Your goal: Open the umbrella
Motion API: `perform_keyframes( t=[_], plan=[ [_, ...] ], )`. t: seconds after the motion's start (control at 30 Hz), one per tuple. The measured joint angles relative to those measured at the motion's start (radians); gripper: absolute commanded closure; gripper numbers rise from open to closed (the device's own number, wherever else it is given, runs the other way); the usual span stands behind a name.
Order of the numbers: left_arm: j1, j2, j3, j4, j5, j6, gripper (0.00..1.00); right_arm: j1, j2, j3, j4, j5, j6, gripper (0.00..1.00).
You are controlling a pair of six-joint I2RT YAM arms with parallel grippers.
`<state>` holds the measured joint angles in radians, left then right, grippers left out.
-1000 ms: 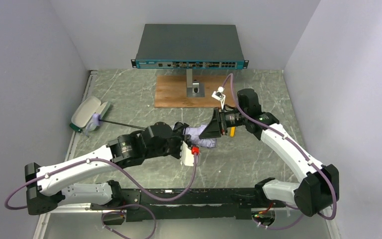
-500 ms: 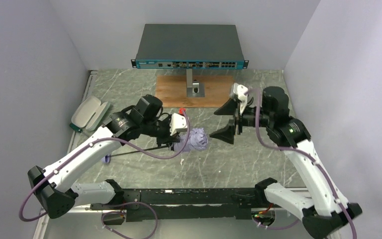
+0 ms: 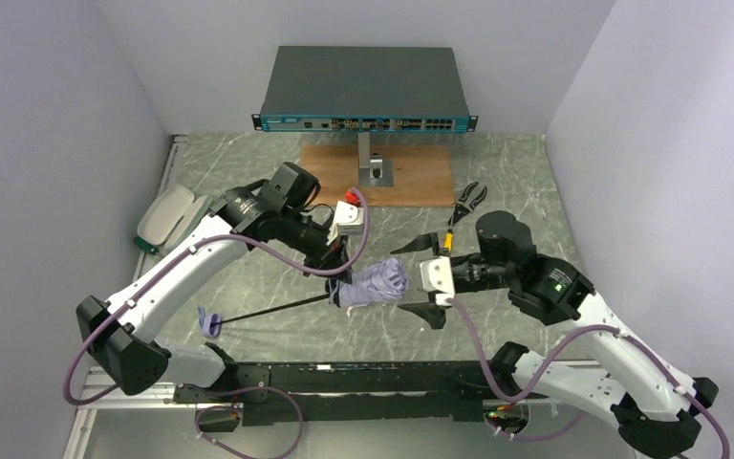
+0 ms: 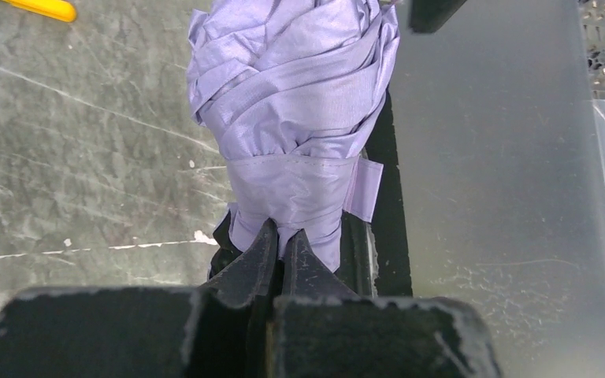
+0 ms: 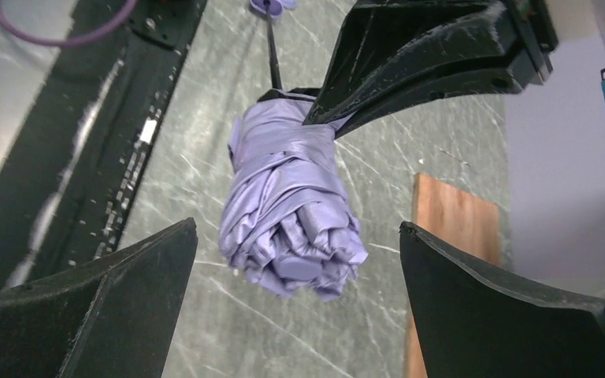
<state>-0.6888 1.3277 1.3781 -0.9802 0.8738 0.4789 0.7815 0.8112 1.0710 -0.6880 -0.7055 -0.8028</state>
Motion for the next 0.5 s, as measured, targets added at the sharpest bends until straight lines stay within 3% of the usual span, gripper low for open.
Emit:
perform_keyframes(
  t=[0.33,0.4,0.5],
  plan=[
    [0.002,0.068,0.055,-0.065,0.052,0.036,1.00,0.094,0.056,-0.067,0.050,0.126,-0.202,0.01],
    [0.002,0.076,0.065,-0.079,0.061,0.041,1.00,0.104,0.066,-0.079,0.049,0.130,-0.233,0.12],
    [0.002,0.096,0.091,-0.099,0.079,0.056,1.00,0.113,0.076,-0.105,0.051,0.138,-0.268,0.51]
  ],
)
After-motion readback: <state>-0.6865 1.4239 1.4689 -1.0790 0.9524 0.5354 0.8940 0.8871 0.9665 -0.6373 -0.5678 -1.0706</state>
